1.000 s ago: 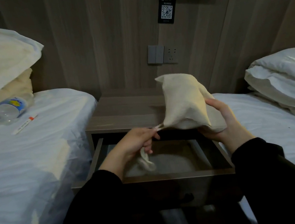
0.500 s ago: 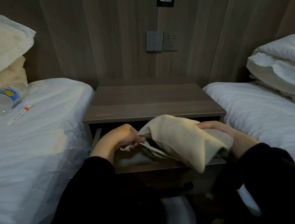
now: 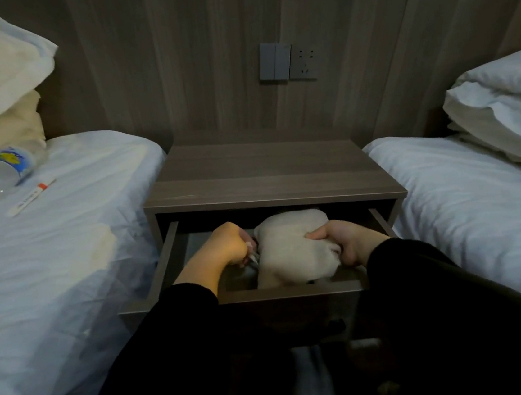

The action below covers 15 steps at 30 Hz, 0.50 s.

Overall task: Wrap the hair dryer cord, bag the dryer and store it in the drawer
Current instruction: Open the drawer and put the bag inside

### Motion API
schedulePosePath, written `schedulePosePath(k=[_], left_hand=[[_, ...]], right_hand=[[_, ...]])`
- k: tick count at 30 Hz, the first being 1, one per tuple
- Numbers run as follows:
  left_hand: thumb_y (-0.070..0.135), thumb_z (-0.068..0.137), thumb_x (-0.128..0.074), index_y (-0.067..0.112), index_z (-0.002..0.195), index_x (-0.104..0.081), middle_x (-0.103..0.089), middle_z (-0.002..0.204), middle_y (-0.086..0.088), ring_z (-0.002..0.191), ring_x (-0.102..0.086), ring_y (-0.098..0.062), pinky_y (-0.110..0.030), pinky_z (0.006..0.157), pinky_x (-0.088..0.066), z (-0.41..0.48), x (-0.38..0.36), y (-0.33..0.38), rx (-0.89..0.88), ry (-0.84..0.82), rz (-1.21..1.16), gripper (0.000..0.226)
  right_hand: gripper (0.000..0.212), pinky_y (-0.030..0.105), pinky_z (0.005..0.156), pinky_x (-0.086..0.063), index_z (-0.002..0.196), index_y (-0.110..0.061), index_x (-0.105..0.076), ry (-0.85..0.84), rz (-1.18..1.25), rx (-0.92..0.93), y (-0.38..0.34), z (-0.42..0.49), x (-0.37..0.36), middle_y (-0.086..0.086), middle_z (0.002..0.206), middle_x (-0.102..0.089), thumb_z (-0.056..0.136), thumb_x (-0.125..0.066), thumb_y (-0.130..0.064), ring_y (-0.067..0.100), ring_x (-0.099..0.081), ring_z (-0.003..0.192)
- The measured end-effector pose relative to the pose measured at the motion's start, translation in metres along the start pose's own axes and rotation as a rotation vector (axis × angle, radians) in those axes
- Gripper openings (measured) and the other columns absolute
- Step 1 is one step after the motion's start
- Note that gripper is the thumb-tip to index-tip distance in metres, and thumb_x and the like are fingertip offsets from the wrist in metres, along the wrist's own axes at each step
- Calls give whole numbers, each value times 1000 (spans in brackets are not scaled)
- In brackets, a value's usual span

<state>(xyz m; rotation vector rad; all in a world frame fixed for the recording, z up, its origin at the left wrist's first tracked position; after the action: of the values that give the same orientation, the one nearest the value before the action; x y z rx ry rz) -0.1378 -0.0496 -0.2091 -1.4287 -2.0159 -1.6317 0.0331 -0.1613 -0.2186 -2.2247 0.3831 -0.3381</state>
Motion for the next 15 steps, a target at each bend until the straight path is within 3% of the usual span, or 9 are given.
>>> schedulePosePath(k=[3,7,10,15], left_hand=[[15,84,-62,5,102,-71,-68,111,-11,102,-63,-25,-37,95,-49,2,-4,-7,1,24,260,22],[22,89,-58,5,110,-66,-64,119,-13,108,-60,-27,-36,94,-48,-2,-4,-5,-45,31,441,28],[23,89,-59,14,113,-66,-65,117,-8,106,-61,-24,-37,95,-48,-11,-10,8,-136,-22,486,27],[33,92,-54,22,117,-63,-61,121,3,109,-55,-13,-30,95,-43,-54,-23,42,-364,-211,382,29]], right_hand=[[36,48,95,-45,123,-3,-50,-20,-148,-19,5,7,-2,15,94,-62,87,-55,-2,32,-59,91],[48,50,102,-43,130,-6,-48,-5,-285,-11,6,18,5,15,120,-61,85,-63,-13,33,-56,115],[53,52,99,-45,130,-8,-45,47,-507,31,-1,11,6,12,127,-57,85,-65,-28,34,-55,116],[59,39,86,-51,132,-7,-38,154,-842,128,-15,-8,18,12,119,-58,86,-60,-39,27,-58,102]])
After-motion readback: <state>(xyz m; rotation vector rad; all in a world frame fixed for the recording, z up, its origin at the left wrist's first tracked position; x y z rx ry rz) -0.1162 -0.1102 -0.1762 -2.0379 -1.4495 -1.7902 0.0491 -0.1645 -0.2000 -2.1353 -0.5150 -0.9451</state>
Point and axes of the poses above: each hand's wrist, its own z-axis towards the middle knuckle, its own x-axis out of the back of the hand, y = z × x, the point moved 8 cm from there along z, towards the middle knuckle
